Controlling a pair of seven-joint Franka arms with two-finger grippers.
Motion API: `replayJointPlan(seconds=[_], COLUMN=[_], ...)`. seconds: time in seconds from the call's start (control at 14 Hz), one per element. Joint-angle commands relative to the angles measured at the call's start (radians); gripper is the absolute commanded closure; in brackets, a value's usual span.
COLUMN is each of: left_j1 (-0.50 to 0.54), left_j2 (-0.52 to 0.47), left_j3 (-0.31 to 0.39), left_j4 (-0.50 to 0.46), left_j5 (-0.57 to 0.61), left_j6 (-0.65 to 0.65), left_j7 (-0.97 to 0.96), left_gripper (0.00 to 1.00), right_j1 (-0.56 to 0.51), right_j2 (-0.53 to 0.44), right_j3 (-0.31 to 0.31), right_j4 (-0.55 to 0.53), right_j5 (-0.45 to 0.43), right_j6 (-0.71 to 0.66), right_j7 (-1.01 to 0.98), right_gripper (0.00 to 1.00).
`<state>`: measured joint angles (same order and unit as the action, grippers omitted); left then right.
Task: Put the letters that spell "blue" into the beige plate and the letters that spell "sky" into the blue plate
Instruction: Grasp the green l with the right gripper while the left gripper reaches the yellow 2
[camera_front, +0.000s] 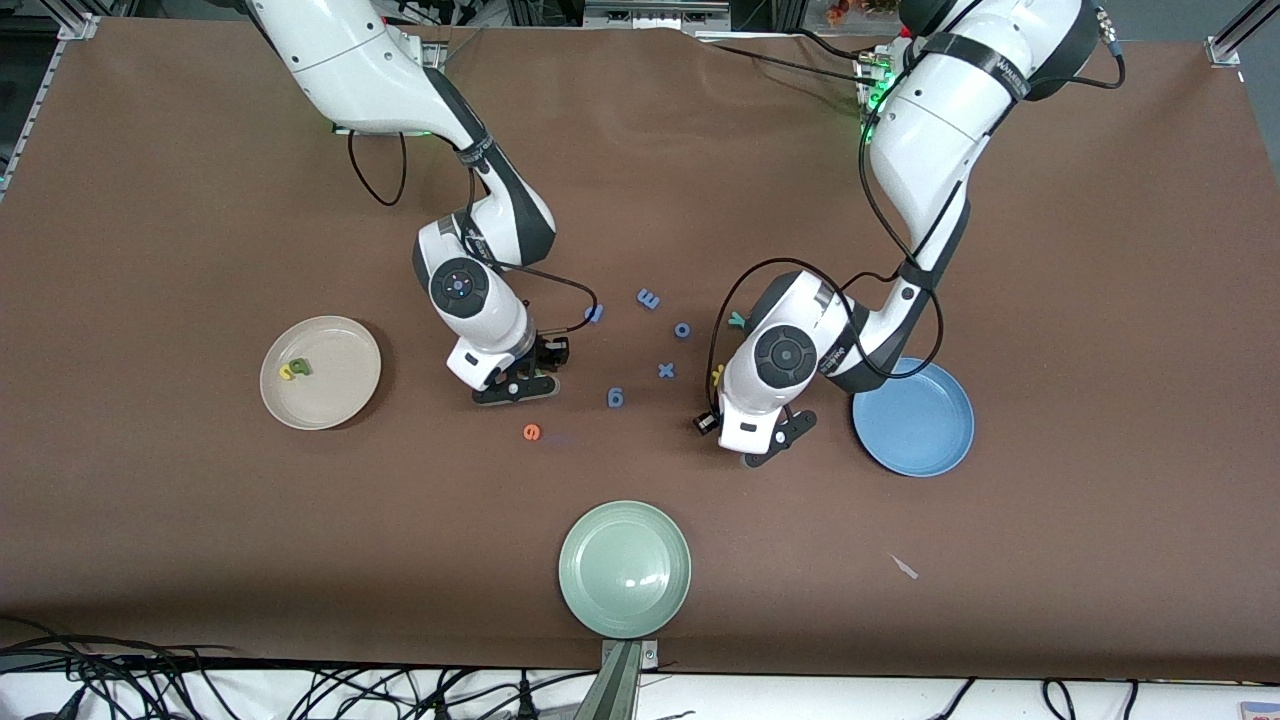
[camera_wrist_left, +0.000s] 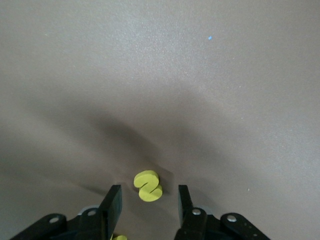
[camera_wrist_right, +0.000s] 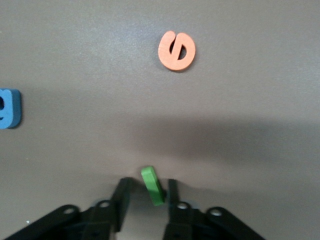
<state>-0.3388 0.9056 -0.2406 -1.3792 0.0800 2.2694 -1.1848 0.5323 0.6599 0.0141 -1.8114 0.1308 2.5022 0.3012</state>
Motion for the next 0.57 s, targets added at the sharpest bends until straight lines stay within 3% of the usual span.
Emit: replayJointPlan(seconds=[0.0,0.29,0.5], left_j1=[-0.009,-0.009,0.004], left_j2=[0.021,0.018,-0.005], left_j3=[0.011,0.014,0.017], left_j4=[0.028,0.025,0.026], left_j5=[0.029,0.070,0.072], left_j6=[0.010,0.004,-0.037], left_j7=[-0.016,-0.018,-0.007], left_gripper=[0.71,1.00,1.00], right_j1=[0.011,0.002,0.001], right_j2=[0.007,-0.017,-0.069], right_j3=[-0.008,-0.052,-0.159], right_j4=[-0.013,0.006,0.011], right_j5=[-0.013,-0.042,-0.040], right_j6=[0.032,0.017,-0.107], right_j7=[-0.002,-0.049,-0.205], right_gripper=[1.00,1.00,1.00])
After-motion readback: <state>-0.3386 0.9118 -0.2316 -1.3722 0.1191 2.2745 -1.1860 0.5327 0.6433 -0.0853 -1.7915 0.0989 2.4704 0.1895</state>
